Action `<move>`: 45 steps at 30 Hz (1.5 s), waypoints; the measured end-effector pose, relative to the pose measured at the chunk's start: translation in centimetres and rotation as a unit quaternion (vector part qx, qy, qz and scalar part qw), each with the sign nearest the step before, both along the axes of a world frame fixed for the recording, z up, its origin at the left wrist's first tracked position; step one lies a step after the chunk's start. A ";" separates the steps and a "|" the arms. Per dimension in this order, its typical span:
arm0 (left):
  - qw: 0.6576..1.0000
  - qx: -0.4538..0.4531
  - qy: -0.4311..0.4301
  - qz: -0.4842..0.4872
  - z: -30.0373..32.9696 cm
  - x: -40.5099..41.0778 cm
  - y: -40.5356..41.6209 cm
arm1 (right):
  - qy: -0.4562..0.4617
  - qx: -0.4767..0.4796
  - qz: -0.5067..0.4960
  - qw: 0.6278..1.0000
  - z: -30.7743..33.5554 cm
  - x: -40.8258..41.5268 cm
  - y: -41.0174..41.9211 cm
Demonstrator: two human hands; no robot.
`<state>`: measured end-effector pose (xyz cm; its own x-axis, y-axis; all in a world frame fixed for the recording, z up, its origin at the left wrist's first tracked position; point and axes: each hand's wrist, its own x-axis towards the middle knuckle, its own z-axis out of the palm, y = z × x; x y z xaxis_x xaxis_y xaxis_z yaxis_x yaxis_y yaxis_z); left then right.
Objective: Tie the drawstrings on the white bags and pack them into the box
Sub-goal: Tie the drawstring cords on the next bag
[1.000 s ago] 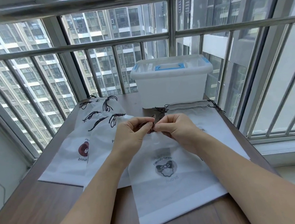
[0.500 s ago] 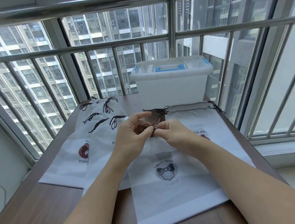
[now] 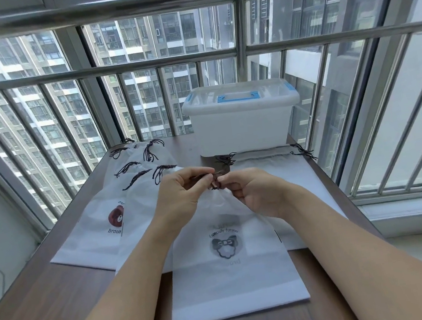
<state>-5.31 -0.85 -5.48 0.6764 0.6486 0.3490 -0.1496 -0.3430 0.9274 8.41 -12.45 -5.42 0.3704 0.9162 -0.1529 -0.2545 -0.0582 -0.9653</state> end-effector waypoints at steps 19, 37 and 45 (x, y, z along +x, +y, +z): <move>0.999 0.015 0.038 -0.018 -0.4 0.2 -0.2 | -0.041 -0.008 -0.113 0.993 1.4 -0.2 -0.5; 0.996 -0.076 0.036 -0.013 -0.7 0.5 -0.2 | -0.138 0.017 -0.073 0.988 1.5 0.4 -1.2; 0.992 -0.120 0.018 -0.023 -0.7 0.4 -0.3 | -0.220 0.065 -0.014 0.973 1.3 0.1 -1.2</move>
